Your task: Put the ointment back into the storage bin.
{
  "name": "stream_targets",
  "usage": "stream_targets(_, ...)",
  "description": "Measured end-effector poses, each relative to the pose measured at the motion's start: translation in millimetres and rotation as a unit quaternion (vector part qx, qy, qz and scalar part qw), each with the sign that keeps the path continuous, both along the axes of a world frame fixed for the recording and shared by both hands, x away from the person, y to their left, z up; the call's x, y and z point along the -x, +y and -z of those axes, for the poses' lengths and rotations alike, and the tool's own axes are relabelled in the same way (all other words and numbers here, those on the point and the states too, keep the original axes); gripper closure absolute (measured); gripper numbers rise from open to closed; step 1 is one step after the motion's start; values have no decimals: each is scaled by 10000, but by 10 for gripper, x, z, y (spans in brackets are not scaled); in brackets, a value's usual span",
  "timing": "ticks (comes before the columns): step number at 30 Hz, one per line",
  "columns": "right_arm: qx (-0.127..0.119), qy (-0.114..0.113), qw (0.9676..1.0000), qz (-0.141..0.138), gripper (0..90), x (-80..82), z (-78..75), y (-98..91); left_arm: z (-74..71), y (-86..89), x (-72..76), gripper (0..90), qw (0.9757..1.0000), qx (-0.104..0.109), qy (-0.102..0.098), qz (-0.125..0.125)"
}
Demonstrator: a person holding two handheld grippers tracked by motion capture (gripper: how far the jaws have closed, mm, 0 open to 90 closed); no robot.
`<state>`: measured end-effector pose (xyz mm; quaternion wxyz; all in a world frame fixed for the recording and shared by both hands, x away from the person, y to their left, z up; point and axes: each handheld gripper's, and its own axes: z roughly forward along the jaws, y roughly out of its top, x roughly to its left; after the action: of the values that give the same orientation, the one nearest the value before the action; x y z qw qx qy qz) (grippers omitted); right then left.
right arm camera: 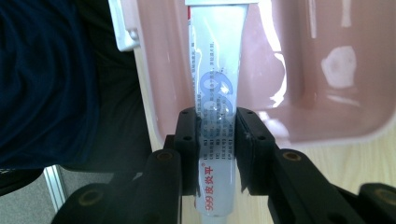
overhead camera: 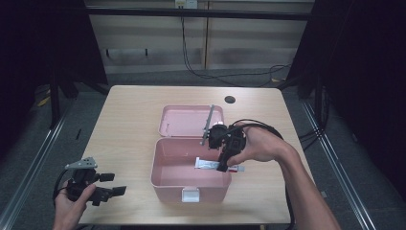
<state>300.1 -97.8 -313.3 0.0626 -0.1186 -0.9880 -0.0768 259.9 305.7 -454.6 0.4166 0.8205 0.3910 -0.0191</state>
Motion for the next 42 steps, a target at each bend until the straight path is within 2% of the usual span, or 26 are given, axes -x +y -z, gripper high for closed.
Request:
stream_targets(6, -32, 60, 9999, -121, 724, -23, 52, 129, -1, -1, 0, 169, 10000, -8, -12, 14)
stream_targets(10, -6, 63, 9999, -106, 724, -42, 78, 188, -4, -1, 3, 168, 10000, -3, -17, 12)
stream_targets(21, 10, 163, 9994, -290, 725, -73, 243, 447, -9, -6, 6, 168, 10000, 16, -40, 71)
stream_targets(28, -81, 217, 9991, -362, 724, -92, 377, 529, -12, -6, 7, 168, 10000, 31, -51, 60)
stream_targets(35, -176, 261, 9991, -267, 724, -107, 481, 586, -13, -4, 7, 168, 10000, 27, -53, 50)
stream_targets(42, -316, 361, 9984, -309, 724, -112, 592, 613, -14, -5, 9, 168, 10000, 28, -57, 42)
